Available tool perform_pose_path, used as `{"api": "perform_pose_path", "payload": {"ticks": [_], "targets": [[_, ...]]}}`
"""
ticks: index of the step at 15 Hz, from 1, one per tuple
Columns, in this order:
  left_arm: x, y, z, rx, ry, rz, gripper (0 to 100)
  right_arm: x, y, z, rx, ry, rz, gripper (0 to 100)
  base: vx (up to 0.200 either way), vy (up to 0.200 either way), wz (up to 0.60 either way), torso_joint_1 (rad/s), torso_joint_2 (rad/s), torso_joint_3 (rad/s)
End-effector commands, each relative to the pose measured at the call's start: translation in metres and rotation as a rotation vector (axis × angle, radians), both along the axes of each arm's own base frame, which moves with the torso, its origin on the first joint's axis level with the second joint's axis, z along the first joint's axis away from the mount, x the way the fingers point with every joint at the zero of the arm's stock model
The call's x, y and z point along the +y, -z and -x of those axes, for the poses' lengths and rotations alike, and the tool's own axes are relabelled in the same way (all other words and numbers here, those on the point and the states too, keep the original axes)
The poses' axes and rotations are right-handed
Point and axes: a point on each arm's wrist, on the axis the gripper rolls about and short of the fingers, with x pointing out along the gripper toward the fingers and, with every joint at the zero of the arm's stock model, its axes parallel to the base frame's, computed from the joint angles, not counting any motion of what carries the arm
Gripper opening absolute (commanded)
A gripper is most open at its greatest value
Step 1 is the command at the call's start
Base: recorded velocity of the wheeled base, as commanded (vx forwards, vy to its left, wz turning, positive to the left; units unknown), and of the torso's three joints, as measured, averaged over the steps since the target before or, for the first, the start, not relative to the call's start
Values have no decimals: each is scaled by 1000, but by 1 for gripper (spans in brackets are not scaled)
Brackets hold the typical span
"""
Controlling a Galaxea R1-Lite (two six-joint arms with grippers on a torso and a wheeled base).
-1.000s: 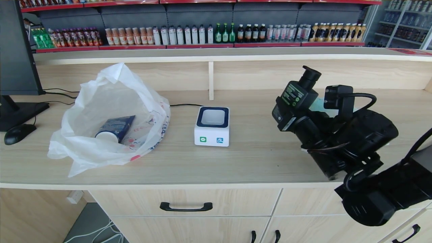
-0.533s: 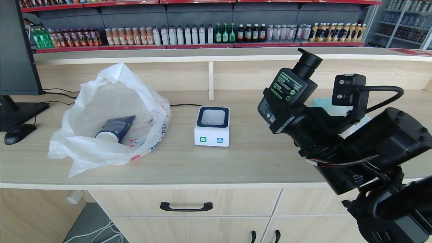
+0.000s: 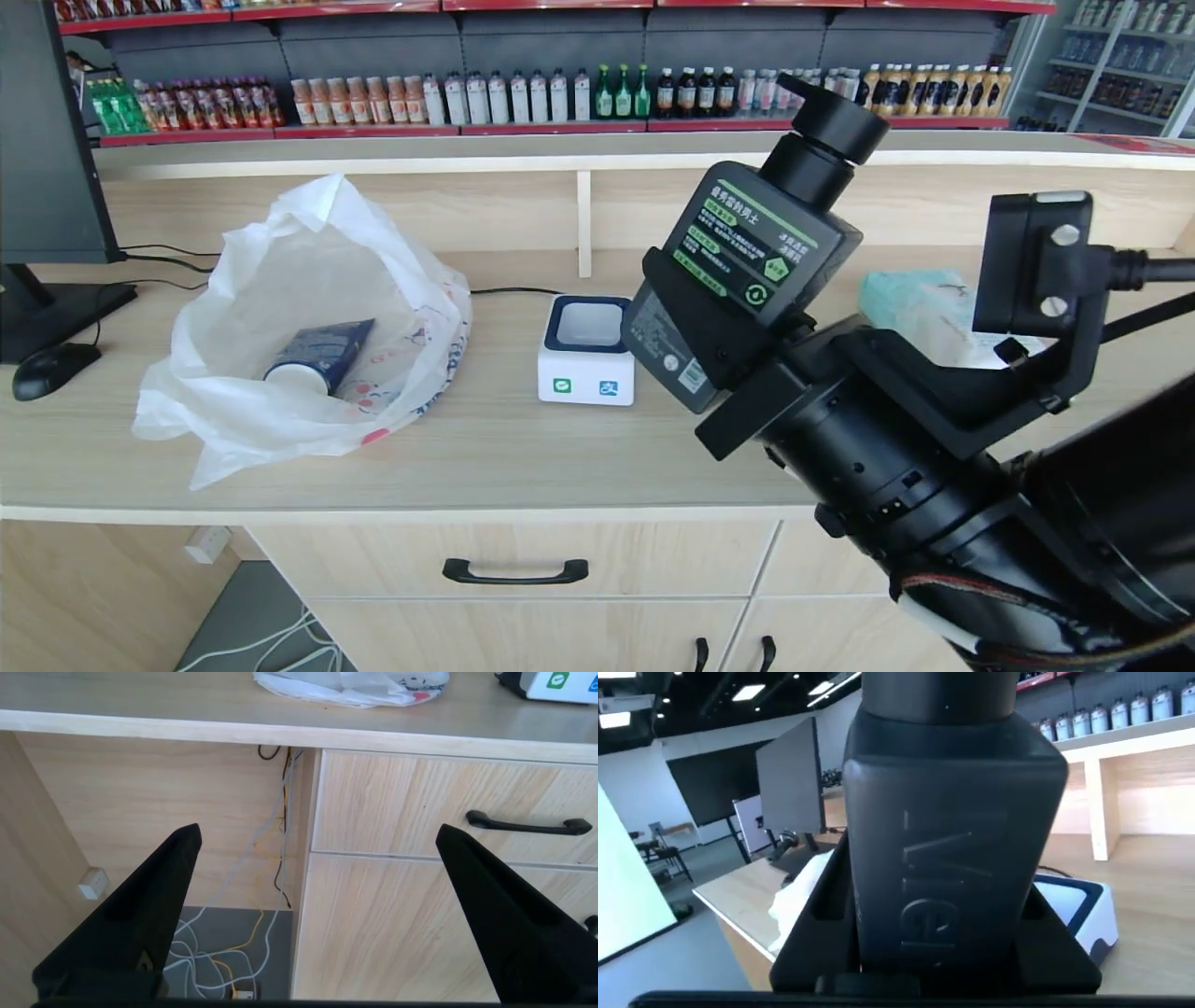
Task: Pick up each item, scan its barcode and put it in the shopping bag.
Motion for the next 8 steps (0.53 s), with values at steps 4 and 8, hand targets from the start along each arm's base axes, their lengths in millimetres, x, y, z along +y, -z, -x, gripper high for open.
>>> {"api": "perform_pose_path", "payload": {"ticks": [4, 8], "targets": [[0, 0, 0, -2, 0, -6, 100, 11, -5, 39, 51, -176, -73, 0, 0, 0, 0, 0, 0, 0], [0, 0, 0, -1, 1, -43, 100, 20, -10, 59, 97, -295, -136, 0, 0, 0, 0, 0, 0, 0]]}}
